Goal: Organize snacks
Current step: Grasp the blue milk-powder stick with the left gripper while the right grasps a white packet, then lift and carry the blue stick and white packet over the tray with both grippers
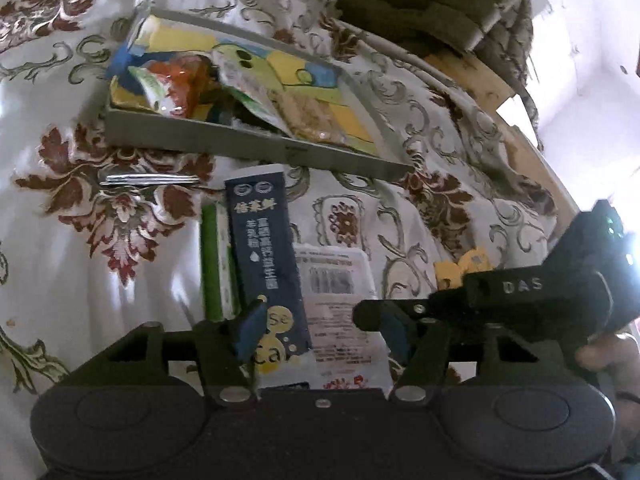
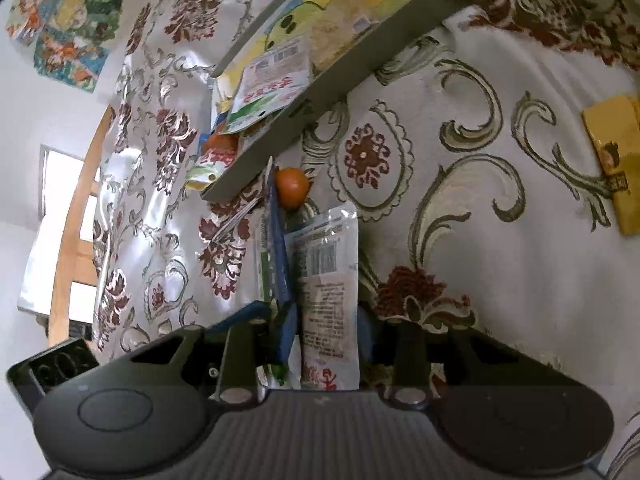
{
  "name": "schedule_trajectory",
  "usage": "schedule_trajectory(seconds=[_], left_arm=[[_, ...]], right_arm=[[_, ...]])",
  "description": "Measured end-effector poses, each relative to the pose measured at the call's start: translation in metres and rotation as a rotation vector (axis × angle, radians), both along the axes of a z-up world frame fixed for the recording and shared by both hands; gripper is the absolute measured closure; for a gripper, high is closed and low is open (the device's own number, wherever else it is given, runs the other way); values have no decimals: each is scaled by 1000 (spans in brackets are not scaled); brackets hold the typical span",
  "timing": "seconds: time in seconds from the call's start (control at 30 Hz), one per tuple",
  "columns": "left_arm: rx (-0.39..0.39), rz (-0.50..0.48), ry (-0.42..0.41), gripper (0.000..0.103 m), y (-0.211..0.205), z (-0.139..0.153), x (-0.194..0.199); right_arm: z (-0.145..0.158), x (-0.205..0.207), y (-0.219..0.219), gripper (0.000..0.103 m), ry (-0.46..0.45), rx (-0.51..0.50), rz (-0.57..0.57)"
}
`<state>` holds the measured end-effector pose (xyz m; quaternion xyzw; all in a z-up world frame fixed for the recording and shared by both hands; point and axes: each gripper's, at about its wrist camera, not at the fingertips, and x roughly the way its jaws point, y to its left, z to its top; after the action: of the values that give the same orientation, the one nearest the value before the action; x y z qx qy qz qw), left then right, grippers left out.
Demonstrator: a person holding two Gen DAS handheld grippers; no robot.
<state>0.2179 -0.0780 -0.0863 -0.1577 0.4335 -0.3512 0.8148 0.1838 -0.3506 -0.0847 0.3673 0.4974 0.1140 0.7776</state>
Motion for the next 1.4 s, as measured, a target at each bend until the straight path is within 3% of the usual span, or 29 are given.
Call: schedule_trajectory(seconds=[0.07,0.2,0.33,0.4,0.53,0.63,0.7,0.73,0.97,1.13,1.27,1.33,1.4], left_arm=[[26,19,8,43,1,-1,4],[6,83,98,66,12,-10,16],[-21,89,119,60,14,-12,19],[-34,60,112,45,10,-12,20],[-1,56,94,44,-3,-13,27],[8,64,115,49,-7,-18,35],[39,69,95,65,-8,-18,37],[60,70,90,67,-8,-19,38],[32,103,124,75,2,-21,41],[29,144,168,77,11,-21,28],[75,141,158,77,13,-19,13],[82,148,164,77,16,-19,9],[71,162,180,78,21,-19,7]], right_arm=[[0,0,-1,67,-1,9,-5],[0,1,-1,68,-9,24,-6],[2,1,-1,68,-21,36,-1],[2,2,0,68,-20,36,-1],[1,1,-1,68,-15,49,-11],[-1,0,-3,68,-9,71,-19],[-2,0,-4,68,-8,84,-24],[-2,1,-3,68,-8,80,-24],[-4,4,3,68,3,26,8],[-10,9,23,57,12,-96,78],[-15,9,36,55,-16,-126,111],[-15,7,34,57,-17,-86,95],[-15,4,28,74,-15,-53,78]])
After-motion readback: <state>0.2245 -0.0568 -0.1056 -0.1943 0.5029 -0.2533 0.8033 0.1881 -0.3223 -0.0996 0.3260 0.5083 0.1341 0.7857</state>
